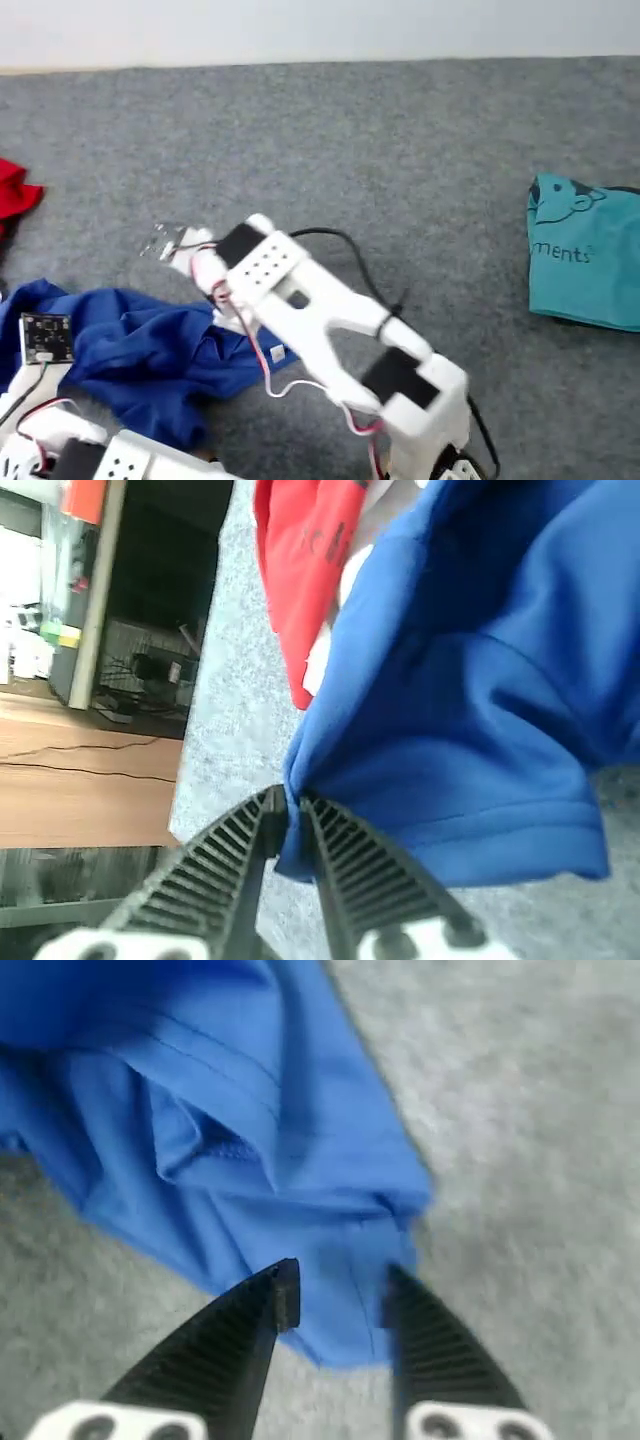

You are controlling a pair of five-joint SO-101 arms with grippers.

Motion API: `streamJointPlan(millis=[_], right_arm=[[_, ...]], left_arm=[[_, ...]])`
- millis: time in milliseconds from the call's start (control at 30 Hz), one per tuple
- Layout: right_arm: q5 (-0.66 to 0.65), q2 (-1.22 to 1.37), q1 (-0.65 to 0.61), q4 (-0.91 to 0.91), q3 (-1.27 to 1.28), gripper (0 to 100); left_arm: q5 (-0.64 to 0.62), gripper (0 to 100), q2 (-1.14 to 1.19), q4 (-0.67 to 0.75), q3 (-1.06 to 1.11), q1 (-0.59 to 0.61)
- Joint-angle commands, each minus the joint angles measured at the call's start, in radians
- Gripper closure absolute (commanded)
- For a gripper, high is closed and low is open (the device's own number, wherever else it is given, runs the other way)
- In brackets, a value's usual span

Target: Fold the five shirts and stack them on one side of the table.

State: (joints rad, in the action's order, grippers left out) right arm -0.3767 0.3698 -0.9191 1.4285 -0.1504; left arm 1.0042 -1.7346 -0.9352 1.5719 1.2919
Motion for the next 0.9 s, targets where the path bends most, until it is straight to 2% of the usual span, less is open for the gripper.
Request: streamJointPlan(millis=[0, 267, 667, 867], right_arm=[[0.009, 0.070, -0.041, 0.010, -0.130, 77.5], [0.009, 0.189, -0.114, 0.013, -0.265, 77.5], [0.017, 0.197, -0.219, 0.035, -0.273, 77.5], [0.017, 0.197, -0.228, 0.044, -0.318, 77.5]], left_arm=[[0.009, 100, -0.081, -0.003, 0.016, 0.005], [0.009, 100, -0.080, -0.003, 0.022, 0.005], [0.009, 100, -0.080, -0.003, 0.025, 0.005], [0.009, 100, -0.080, -0.003, 0.025, 0.005]])
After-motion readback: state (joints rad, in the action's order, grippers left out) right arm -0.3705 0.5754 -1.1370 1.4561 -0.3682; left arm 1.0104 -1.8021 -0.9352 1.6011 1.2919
